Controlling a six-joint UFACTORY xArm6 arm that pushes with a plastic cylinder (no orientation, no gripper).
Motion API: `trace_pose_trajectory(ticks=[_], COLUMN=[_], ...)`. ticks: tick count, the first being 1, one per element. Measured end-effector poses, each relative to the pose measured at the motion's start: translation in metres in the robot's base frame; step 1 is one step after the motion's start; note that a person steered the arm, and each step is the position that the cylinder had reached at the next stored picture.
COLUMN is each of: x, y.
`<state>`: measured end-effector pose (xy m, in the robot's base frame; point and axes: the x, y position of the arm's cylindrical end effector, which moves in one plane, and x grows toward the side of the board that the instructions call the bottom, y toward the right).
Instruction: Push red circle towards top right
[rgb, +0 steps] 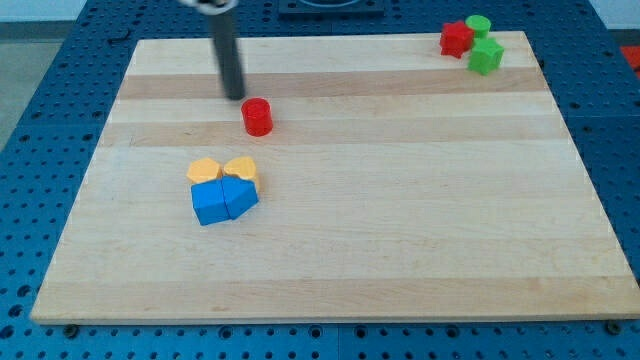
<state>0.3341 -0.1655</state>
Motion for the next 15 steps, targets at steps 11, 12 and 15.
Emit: trace_pose_trajectory(ticks=[11, 12, 15], x=[-0.053, -0.053, -0.005], y=[0.186, 0.128, 0.106])
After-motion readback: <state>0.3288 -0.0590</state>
